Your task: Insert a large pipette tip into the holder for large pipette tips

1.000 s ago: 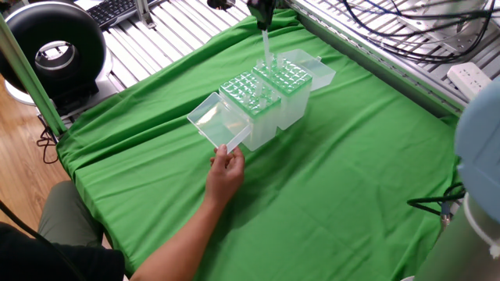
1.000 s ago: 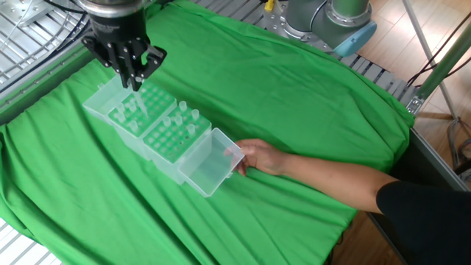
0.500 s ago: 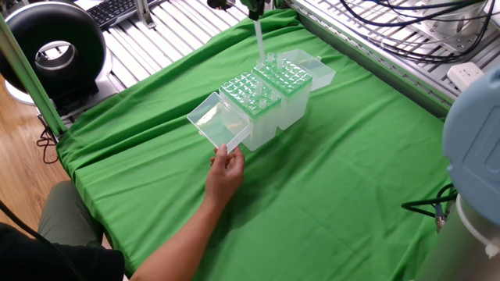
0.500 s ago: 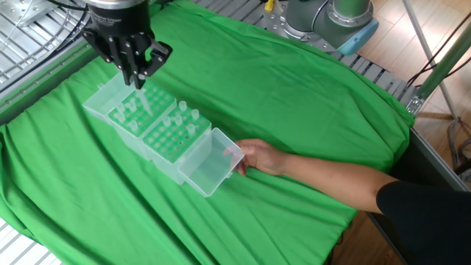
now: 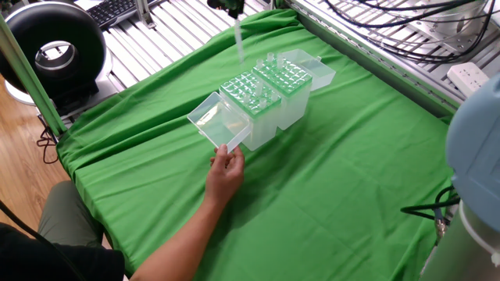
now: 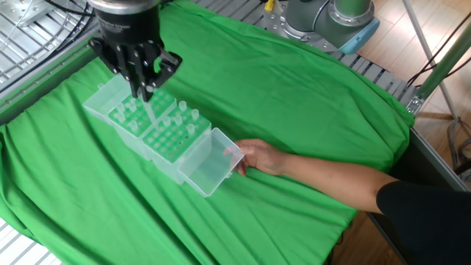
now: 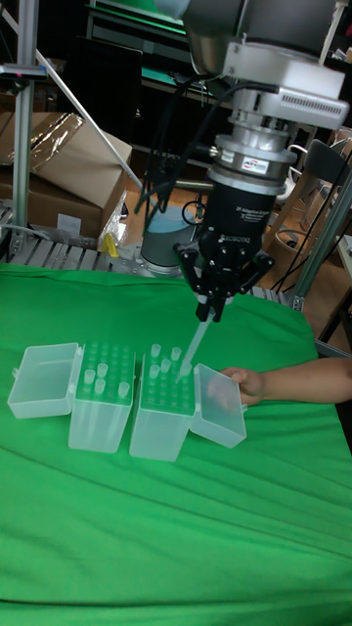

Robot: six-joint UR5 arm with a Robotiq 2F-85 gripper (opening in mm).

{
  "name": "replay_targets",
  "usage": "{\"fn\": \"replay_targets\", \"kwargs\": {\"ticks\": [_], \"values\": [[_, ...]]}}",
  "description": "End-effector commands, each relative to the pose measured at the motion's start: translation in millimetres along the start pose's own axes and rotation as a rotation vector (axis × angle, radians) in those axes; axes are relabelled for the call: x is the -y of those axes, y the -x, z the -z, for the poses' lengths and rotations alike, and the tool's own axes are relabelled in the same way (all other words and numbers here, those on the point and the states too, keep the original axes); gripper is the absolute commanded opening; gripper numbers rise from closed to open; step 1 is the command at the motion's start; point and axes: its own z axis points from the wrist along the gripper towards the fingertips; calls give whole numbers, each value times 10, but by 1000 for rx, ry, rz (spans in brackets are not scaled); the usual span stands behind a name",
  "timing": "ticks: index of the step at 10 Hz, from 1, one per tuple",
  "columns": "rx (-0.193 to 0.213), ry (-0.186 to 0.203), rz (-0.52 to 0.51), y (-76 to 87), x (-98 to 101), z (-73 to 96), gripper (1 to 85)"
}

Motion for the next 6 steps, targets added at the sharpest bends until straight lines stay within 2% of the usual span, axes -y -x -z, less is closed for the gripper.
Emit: {"fn": "replay_targets", "kwargs": {"ticks": [1,6], "values": [[5,3,-15,17,-156,-72,60],[-53,6,-25,-252,-137,-130,47]]}}
